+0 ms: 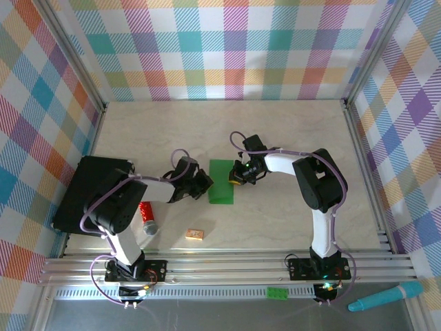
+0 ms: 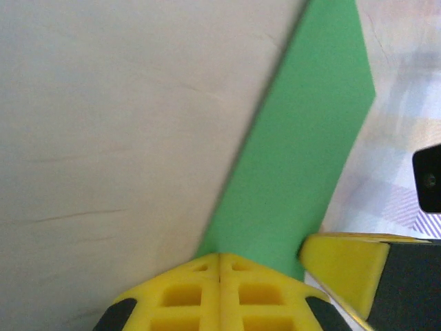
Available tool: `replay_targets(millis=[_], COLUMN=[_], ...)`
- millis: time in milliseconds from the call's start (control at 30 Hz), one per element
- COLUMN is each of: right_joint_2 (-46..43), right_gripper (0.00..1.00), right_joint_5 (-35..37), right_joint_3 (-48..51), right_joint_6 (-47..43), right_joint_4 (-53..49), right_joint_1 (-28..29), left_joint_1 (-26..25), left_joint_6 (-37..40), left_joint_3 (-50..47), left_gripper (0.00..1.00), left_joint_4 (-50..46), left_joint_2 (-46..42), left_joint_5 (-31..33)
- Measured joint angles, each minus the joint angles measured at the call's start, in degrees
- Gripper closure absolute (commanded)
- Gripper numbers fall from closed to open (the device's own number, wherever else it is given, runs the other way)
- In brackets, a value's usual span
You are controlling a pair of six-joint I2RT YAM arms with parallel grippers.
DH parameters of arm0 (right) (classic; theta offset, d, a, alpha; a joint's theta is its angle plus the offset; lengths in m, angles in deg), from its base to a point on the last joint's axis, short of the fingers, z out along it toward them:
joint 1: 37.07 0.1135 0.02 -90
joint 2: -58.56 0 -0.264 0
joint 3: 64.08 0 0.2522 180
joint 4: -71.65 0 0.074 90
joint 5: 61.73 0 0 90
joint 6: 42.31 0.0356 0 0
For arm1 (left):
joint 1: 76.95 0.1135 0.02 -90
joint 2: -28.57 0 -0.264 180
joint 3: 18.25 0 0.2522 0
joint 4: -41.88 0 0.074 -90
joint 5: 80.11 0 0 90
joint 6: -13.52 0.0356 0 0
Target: Fold a paper plane with a square sheet of paper (pick it up from the middle)
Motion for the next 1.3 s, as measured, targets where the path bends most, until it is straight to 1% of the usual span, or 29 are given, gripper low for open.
replay_targets(millis=[100, 233, 567, 767, 867, 1000, 1100, 1300], right_joint_2=[0.00, 0.00, 0.02, 0.26, 0.28, 0.37, 0.39, 0.48], right_gripper=[1.00, 1.00, 1.00, 1.00, 1.00, 1.00, 1.00, 1.00], right_joint_5=[0.00, 0.00, 0.00, 0.00, 0.00, 0.00, 0.00, 0.02], right_joint_3=[0.00, 0.00, 0.17, 0.15, 0.04, -0.17, -0.26, -0.44], right_joint_6=[0.00, 0.00, 0.00, -0.17, -0.31, -0.44, -0.46, -0.52], right_joint_4=[0.00, 0.02, 0.22, 0.20, 0.02, -0.31, -0.44, -0.59], right_joint_1=[0.00, 0.00, 0.00, 0.00, 0.00, 0.00, 0.00, -0.02], left_joint_1=[1.99, 2.16, -4.50, -5.14, -5.14, -5.14, -5.18, -5.07], left_joint_6=[0.39, 0.52, -0.33, -0.96, -0.90, -0.17, -0.04, 0.74], left_joint_3=[-2.49, -2.71, -0.09, -1.49, -2.38, -2.56, -2.71, -4.24], left_gripper=[1.00, 1.00, 1.00, 1.00, 1.00, 1.00, 1.00, 1.00], left_joint_4=[-1.22, -2.14, -1.90, -2.29, -4.24, -8.48, -9.31, -16.15], left_joint_2=[-2.86, -4.31, -6.34, -5.84, -5.73, -5.73, -6.08, -11.54], left_joint_5=[0.17, -0.42, -2.97, -5.05, -4.94, -2.75, -1.27, 4.37])
